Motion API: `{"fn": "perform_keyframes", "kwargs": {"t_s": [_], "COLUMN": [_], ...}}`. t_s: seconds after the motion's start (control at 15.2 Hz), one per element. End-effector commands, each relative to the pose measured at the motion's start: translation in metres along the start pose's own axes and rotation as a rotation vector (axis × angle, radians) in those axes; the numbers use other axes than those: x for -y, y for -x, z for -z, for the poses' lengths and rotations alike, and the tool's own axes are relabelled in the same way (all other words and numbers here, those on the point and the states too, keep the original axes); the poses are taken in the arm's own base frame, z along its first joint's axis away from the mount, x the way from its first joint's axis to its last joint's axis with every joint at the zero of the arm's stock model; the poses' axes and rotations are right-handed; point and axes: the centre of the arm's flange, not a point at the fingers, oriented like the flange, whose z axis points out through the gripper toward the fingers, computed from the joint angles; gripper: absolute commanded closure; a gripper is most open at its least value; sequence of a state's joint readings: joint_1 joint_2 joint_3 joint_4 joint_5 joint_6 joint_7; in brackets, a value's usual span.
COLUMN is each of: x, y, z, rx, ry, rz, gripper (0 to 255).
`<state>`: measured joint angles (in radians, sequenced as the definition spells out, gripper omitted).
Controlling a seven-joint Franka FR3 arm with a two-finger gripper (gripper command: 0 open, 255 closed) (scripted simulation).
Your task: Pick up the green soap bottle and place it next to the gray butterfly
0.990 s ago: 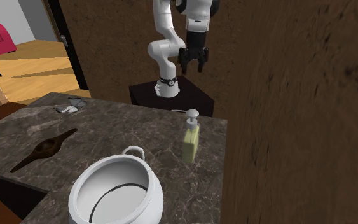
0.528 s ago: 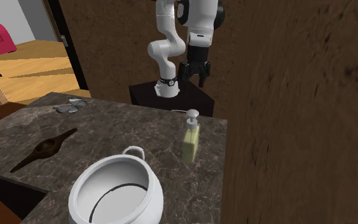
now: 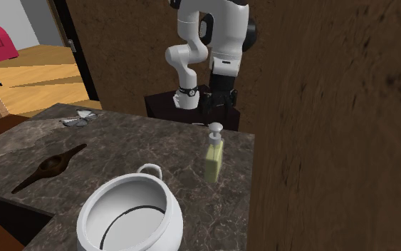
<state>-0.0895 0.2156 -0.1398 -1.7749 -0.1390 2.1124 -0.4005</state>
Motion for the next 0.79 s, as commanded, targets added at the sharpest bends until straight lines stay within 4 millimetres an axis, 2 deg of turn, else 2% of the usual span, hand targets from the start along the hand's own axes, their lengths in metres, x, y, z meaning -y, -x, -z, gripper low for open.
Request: {"fn": "perform_keyframes", "kwargs": {"t_s": [0.0,0.33,0.73], "x": [-0.002,-0.002,-0.002], "y": [-0.003,-0.003,-0.003], "z": [-0.011,-0.035,-0.035], "rx": [0.0,0.0,0.0], "ry": [0.001,0.001,0.001], "rz": [0.001,0.001,0.001], "gripper": [0,0,0]}}
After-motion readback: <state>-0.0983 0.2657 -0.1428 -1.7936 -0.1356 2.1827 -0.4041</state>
